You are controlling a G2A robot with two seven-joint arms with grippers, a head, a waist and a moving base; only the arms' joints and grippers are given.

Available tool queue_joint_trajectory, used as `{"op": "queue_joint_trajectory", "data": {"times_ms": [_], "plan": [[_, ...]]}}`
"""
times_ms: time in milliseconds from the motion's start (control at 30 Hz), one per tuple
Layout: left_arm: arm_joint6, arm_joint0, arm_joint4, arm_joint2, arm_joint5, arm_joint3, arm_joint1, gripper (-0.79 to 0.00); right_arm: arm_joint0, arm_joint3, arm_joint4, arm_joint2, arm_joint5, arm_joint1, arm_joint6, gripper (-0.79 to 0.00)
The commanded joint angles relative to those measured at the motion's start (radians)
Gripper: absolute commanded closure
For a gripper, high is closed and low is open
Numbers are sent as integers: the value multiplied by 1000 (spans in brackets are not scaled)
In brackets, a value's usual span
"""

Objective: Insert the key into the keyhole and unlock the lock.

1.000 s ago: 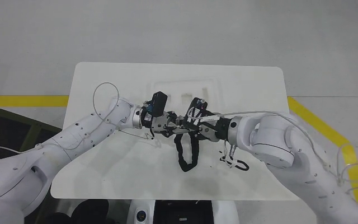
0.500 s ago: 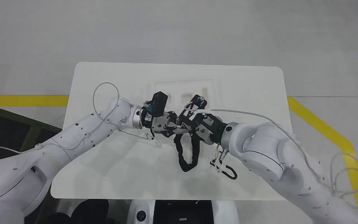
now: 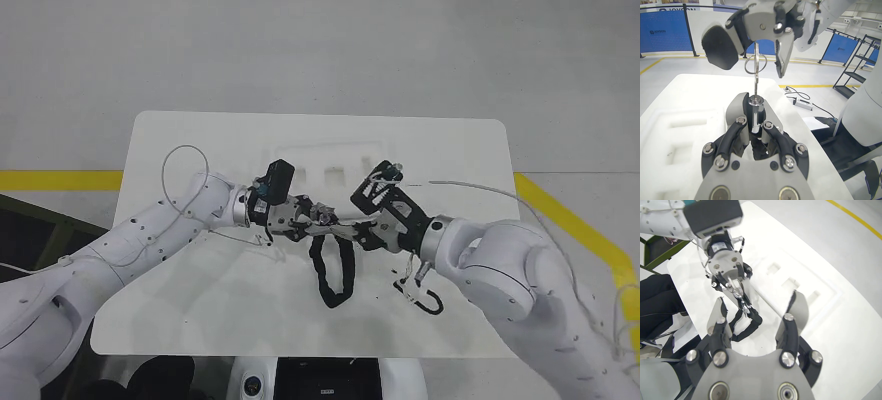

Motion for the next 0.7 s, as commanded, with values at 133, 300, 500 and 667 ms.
{"op": "queue_joint_trajectory", "data": {"times_ms": [133,300,500,667], "plan": [[17,-7,8,0,0,-10,13,0,-70,83,57,28,-218,13,-48,-708],[17,-13,10,0,0,-17,18,0,-53,135,55,-10,-271,9,-58,-533],[19,-15,7,0,0,-25,21,0,-18,201,24,-57,-327,-1,-137,-268],[19,-13,5,0,0,-23,21,0,-1,236,-3,-88,-344,-8,-166,0]]}}
